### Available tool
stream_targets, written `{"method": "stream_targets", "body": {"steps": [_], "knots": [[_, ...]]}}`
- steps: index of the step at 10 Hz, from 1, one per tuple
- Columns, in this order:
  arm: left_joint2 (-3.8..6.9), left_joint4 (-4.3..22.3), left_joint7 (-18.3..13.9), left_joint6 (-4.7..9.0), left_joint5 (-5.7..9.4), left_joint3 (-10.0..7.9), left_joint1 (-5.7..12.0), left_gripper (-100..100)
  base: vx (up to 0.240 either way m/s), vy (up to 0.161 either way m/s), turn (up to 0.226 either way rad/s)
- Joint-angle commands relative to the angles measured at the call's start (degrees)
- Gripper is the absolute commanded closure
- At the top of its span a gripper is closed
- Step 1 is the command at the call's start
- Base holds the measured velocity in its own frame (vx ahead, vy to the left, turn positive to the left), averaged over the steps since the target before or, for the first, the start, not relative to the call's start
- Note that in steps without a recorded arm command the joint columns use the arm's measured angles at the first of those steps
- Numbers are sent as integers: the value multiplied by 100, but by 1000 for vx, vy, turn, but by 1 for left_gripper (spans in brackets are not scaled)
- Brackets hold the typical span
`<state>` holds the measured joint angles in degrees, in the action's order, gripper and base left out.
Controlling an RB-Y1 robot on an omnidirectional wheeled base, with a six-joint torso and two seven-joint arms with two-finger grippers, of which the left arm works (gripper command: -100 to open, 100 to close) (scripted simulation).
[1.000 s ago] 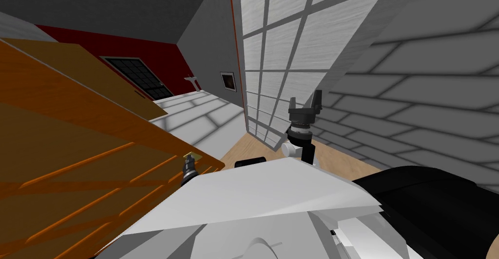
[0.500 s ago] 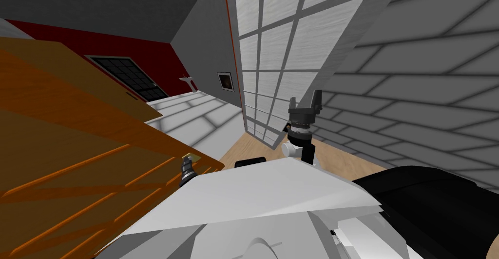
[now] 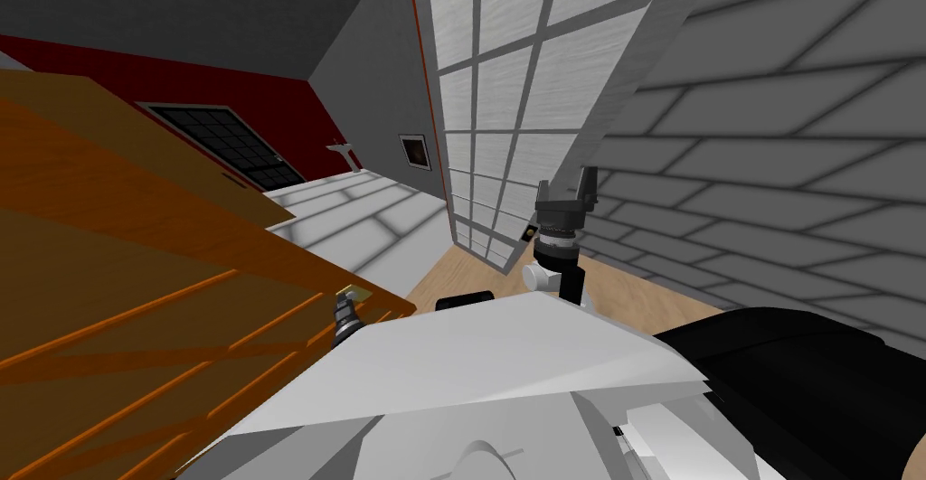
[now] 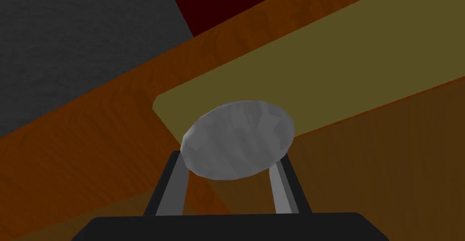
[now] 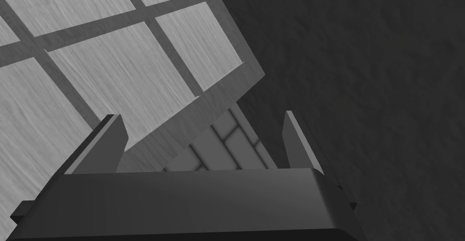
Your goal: Pull the door open
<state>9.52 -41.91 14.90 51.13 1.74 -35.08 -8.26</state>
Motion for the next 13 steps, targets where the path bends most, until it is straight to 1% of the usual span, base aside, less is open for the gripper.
{"method": "stream_targets", "body": {"steps": [1,2,3,4,5,6,7,8,9,10,11,12,13], "knots": [[-109,-105,-286,-41,62,104,-14,100,-40,-4,-92],[-109,-105,-306,-41,62,104,-14,100,-33,8,-15],[-112,-122,-512,-45,149,111,-38,100,-31,4,-85],[-112,-122,-542,-45,149,111,-38,100,-29,-3,-46],[-115,-140,-763,-49,237,118,-61,100,-29,-4,-50],[-115,-140,-777,-49,237,118,-61,100,-24,3,-42],[-119,-158,-998,-53,327,125,-85,100,-26,-2,-56],[-122,-176,-1146,-57,417,133,-108,100,-54,-6,-108],[-122,-176,-1253,-57,417,133,-108,100,-46,3,-46],[-126,-194,-1438,-62,507,140,-132,100,-40,6,-94],[-126,-194,-1491,-62,507,140,-132,100,-30,7,-54],[-129,-212,-1701,-66,597,148,-156,100,-30,6,-82],[-129,-212,-1730,-66,597,148,-156,100,-25,-3,-30]]}}
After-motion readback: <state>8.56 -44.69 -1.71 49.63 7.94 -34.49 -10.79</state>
